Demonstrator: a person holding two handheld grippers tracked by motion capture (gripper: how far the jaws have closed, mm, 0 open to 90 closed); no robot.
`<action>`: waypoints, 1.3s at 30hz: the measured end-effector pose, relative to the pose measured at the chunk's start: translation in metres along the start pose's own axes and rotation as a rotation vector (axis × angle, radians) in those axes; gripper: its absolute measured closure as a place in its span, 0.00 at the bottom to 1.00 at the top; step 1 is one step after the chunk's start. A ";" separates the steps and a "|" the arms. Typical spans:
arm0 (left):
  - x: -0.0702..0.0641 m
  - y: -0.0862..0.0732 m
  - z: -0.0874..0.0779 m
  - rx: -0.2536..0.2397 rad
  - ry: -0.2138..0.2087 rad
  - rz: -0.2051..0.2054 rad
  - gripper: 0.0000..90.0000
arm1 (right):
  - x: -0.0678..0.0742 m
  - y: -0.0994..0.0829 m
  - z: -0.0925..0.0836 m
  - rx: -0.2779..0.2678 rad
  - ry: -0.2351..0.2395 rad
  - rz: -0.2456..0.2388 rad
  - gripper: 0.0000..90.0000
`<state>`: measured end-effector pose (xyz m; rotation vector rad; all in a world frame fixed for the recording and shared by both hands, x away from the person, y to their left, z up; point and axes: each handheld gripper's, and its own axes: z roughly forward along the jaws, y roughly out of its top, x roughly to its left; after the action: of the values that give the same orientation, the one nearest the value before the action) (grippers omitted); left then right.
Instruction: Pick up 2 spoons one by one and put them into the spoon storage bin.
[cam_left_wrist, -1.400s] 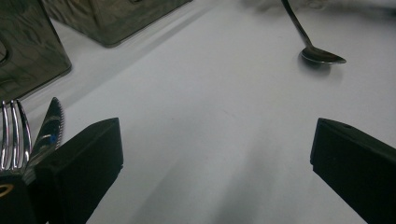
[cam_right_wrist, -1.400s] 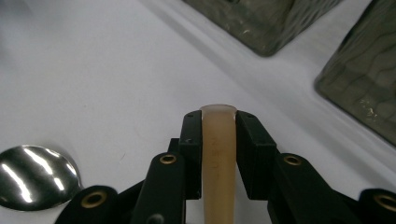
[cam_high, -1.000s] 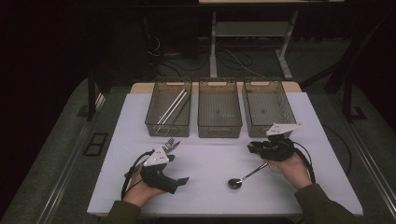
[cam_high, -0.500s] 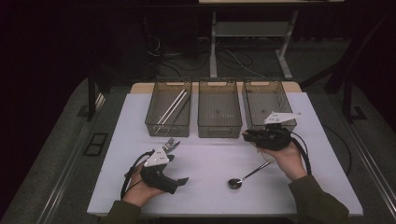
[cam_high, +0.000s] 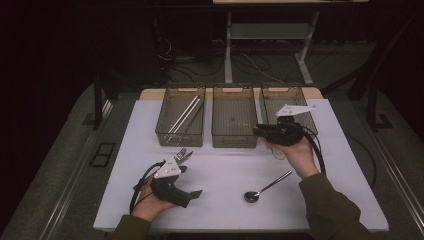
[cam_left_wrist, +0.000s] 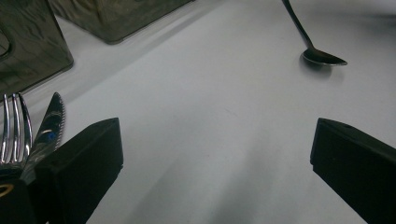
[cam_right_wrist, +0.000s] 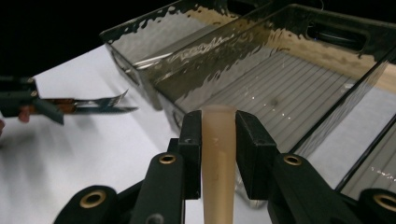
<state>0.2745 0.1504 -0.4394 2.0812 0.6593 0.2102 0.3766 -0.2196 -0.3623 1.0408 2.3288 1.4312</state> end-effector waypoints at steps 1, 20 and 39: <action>0.000 0.000 0.000 0.000 0.000 0.000 0.01 | -0.001 0.003 0.002 -0.002 -0.003 0.004 0.81; -0.002 0.000 0.002 0.016 -0.003 0.013 0.01 | -0.023 0.050 0.047 -0.003 -0.037 0.040 0.81; -0.003 0.000 0.003 0.016 -0.010 0.025 0.01 | -0.036 0.065 0.103 0.088 -0.113 0.027 0.75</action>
<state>0.2729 0.1466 -0.4406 2.1056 0.6317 0.2091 0.4853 -0.1541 -0.3659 1.1491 2.3235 1.2547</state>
